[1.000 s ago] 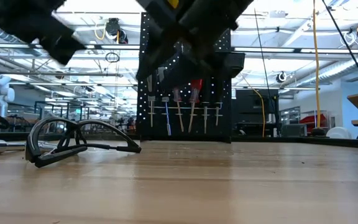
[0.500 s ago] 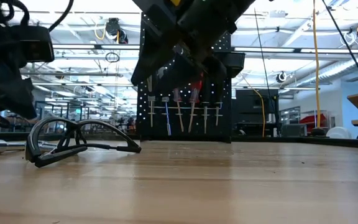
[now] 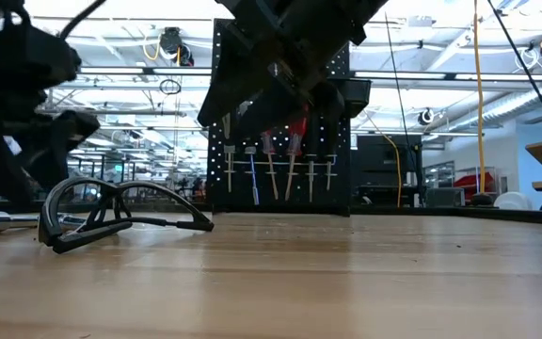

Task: Hang tools onto peg board
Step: Put the right extension bar into the black bin on the peg board

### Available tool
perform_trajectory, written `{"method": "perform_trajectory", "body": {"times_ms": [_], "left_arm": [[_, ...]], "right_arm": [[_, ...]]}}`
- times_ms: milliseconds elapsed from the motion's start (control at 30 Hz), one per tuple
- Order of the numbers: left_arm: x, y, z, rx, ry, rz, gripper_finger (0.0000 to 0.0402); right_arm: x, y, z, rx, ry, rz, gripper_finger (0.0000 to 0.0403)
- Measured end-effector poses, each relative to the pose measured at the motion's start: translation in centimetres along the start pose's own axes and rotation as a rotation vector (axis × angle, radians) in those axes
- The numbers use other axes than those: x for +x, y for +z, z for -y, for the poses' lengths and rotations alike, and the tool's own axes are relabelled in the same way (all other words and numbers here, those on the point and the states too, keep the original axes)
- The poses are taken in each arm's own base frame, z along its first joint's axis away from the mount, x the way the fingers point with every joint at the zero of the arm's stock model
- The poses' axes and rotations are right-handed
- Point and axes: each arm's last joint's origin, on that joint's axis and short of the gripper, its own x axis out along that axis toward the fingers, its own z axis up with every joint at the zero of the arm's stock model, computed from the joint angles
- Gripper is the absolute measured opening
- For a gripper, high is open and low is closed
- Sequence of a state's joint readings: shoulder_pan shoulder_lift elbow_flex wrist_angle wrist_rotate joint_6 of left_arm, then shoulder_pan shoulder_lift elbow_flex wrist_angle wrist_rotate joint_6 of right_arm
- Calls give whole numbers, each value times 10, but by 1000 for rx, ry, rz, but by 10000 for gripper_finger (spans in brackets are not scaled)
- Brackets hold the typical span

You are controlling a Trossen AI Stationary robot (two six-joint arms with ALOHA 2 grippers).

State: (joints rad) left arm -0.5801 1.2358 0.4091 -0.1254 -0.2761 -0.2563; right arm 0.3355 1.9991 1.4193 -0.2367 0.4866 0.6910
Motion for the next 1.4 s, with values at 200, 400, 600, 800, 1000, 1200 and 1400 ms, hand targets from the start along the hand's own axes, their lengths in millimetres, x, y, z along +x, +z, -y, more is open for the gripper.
{"method": "perform_trajectory", "body": {"times_ms": [200, 400, 600, 800, 1000, 1200, 1400], "left_arm": [[12, 5, -5, -18, -21, 21, 164], [25, 0, -10, -34, -2, -49, 164], [31, -1, -13, -49, -10, -70, 154], [31, -3, -13, -45, -8, -83, 70], [27, 1, -14, -40, -2, -104, 54], [4, 12, -17, 0, 26, -258, 54], [-24, 36, -18, 34, 111, -227, 54]], "right_arm": [[0, 0, 0, -1, 1, -1, 206], [0, 0, 0, 0, 2, -1, 206], [0, 0, 0, -1, 2, -2, 206], [0, 0, 0, -5, 2, -3, 206], [0, 0, 0, -21, 14, -12, 206], [0, 0, -1, -20, 15, -11, 206], [0, 1, -2, -12, 24, 0, 206]]}}
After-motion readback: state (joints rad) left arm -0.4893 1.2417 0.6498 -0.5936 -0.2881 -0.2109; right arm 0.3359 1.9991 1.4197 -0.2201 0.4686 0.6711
